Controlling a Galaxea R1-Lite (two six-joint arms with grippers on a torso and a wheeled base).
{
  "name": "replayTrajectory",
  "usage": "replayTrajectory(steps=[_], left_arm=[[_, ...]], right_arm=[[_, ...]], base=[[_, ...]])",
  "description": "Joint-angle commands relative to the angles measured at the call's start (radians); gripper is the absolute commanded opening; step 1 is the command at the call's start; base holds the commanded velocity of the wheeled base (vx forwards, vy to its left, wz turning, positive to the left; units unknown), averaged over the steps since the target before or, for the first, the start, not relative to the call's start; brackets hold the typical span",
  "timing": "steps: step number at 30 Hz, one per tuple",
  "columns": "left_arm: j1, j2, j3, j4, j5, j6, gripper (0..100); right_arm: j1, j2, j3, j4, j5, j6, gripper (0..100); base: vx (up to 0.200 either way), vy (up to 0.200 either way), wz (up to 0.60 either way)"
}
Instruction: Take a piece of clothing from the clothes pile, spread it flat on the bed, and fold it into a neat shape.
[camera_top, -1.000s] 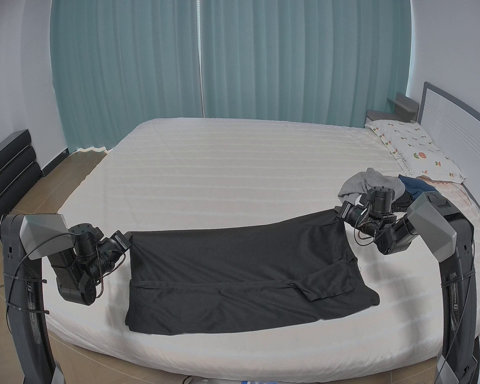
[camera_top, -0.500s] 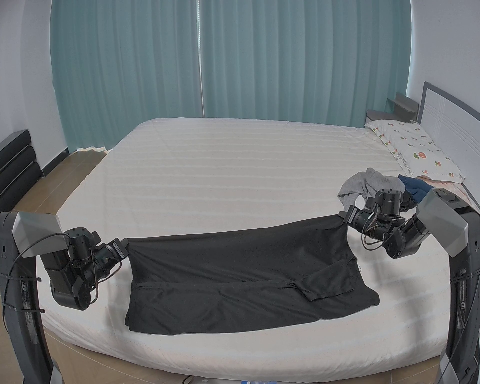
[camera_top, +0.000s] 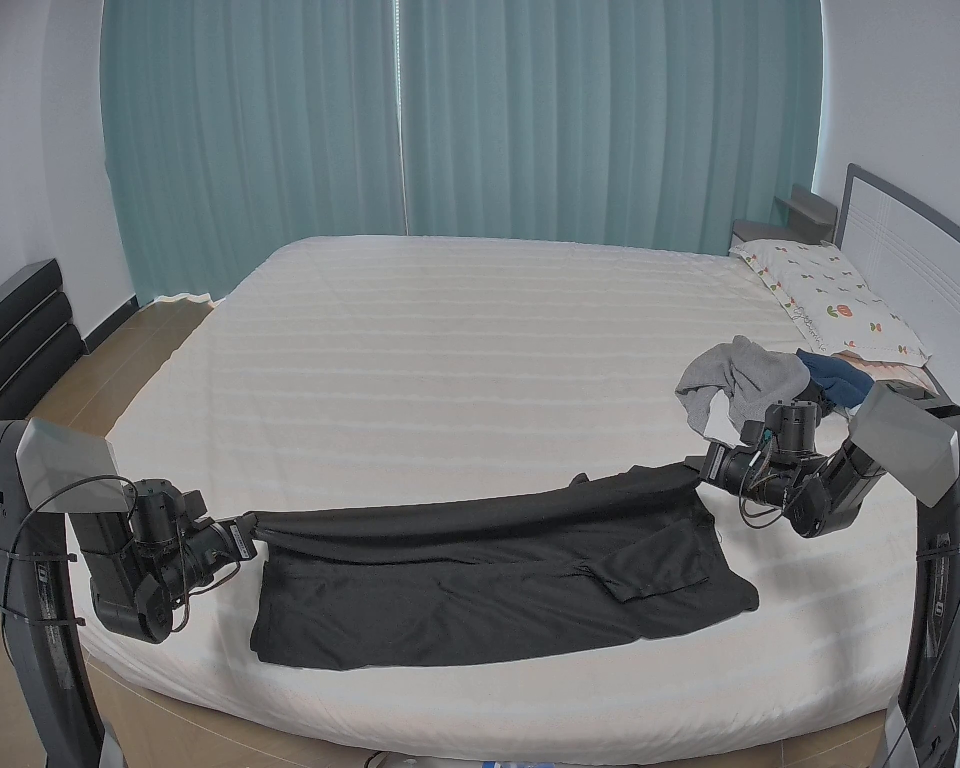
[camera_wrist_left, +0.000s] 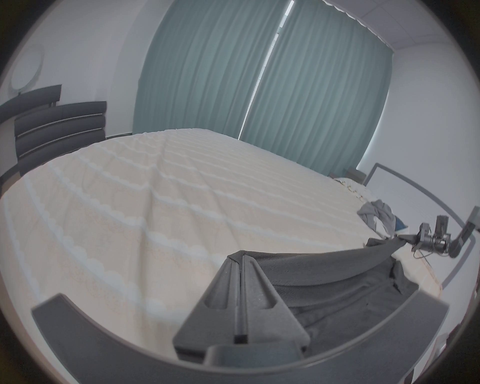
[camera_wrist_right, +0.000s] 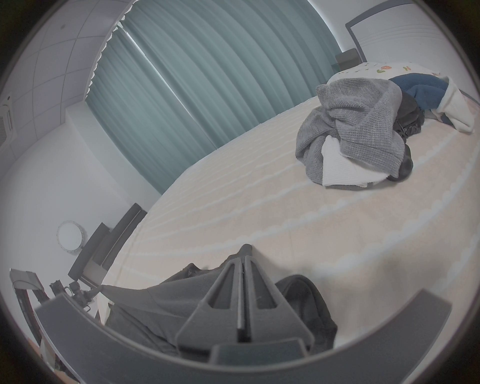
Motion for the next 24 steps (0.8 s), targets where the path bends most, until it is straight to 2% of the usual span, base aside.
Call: replayTrajectory(steps=[1, 6, 12, 15, 16, 18, 24], left_arm=[[-0.009, -0.007, 0.037, -0.001, -0.001, 0.033, 0], [-0.015, -0.027, 0.077, -0.001, 0.001, 0.045, 0], [-0.017, -0.018, 0.017, -0.025, 0.018, 0.024, 0], [-0.025, -0.006, -0.058, -0.042, 0.095, -0.051, 0], [-0.029, -0.006, -0.09, -0.04, 0.131, -0.087, 0], [-0.035, -0.004, -0.119, -0.039, 0.154, -0.137, 0], [-0.037, 0.022, -0.131, -0.04, 0.153, -0.202, 0]], right_arm=[[-0.027, -0.041, 0.065, 0.001, 0.024, -0.029, 0], [-0.07, -0.042, 0.15, -0.016, 0.042, -0.107, 0], [-0.067, -0.03, 0.134, -0.063, 0.042, -0.101, 0], [-0.047, -0.013, 0.068, -0.094, 0.025, -0.078, 0], [-0.033, -0.007, 0.035, -0.099, 0.004, -0.053, 0], [-0.016, 0.01, -0.022, -0.099, -0.036, -0.009, 0], [0.018, 0.062, -0.157, -0.105, -0.09, 0.045, 0]], base=[[0.0, 0.0, 0.0], [0.0, 0.0, 0.0], [0.0, 0.0, 0.0], [0.0, 0.0, 0.0], [0.0, 0.0, 0.0], [0.0, 0.0, 0.0], [0.0, 0.0, 0.0]])
